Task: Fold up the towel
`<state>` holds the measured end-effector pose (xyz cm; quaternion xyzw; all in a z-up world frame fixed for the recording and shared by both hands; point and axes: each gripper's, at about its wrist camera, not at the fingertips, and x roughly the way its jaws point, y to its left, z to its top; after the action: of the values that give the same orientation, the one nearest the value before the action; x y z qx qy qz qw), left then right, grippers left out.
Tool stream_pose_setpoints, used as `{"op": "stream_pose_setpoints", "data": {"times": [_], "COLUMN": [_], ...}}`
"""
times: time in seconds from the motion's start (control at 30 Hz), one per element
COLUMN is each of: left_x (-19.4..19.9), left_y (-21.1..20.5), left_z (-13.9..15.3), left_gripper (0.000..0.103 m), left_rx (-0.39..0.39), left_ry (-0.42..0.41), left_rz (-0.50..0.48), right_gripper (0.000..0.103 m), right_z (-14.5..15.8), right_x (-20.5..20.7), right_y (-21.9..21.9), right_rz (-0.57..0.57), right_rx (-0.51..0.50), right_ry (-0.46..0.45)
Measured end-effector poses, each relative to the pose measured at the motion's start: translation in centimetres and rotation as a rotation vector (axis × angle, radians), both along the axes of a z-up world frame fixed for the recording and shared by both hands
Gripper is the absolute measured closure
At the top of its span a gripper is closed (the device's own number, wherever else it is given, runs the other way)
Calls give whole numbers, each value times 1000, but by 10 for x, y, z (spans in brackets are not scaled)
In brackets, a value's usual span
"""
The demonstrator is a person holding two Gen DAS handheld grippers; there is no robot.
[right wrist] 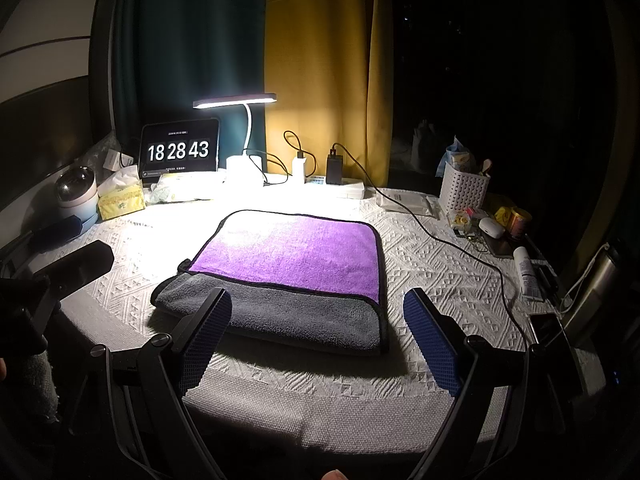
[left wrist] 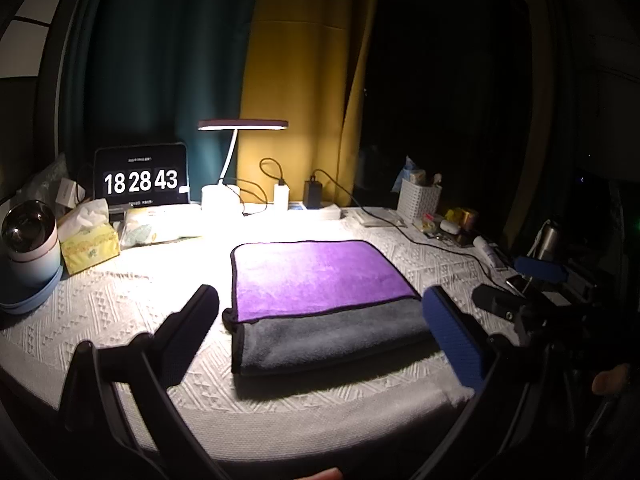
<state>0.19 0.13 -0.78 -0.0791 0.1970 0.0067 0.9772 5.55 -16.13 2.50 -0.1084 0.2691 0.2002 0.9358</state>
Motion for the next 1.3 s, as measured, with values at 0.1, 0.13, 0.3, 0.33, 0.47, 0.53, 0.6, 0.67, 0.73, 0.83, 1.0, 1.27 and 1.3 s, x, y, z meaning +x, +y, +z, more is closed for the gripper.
{"op": "stream_pose_setpoints", "data": {"times": [0.1, 0.13, 0.3, 0.33, 0.47, 0.53, 0.6, 0.67, 0.73, 0.83, 1.0, 1.27, 1.3], "left_x": [0, 0, 0, 1, 5, 8, 12, 15, 19, 25, 36, 56, 59], "left_y": [0, 1, 2, 2, 5, 5, 4, 4, 6, 8, 10, 14, 15], "left_z": [0, 0, -1, -1, -5, -7, -10, -13, -16, -21, -29, -41, -43], "left_gripper": [1, 1, 1, 1, 1, 1, 1, 1, 1, 1, 1, 1, 1], "left_rx": [1, 1, 1, 1, -2, 0, 3, 3, 1, -1, -9, -13, -16], "left_ry": [-3, -4, -1, 1, 14, 22, 32, 43, 57, 75, 109, 159, 167], "left_rz": [2, 3, 4, 6, 16, 17, 18, 19, 23, 29, 37, 38, 38], "right_gripper": [12, 12, 12, 12, 12, 12, 12, 12, 12, 12, 12, 13, 13], "right_z": [0, 0, -3, -5, -10, -12, -12, -13, -16, -19, -26, -36, -37], "right_x": [0, 0, 1, 2, 5, 6, 10, 16, 20, 27, 39, 61, 63], "right_y": [0, 0, 2, 3, 3, 3, 0, -3, -3, -4, -6, -8, -9], "right_rz": [0, 0, 1, 2, -1, -7, -11, -13, -15, -17, -25, -30, -32], "right_rx": [0, 0, 1, 1, 2, 4, 7, 8, 8, 9, 10, 9, 9], "right_ry": [0, 1, 6, 8, 23, 30, 39, 51, 62, 78, 99, 130, 134]}}
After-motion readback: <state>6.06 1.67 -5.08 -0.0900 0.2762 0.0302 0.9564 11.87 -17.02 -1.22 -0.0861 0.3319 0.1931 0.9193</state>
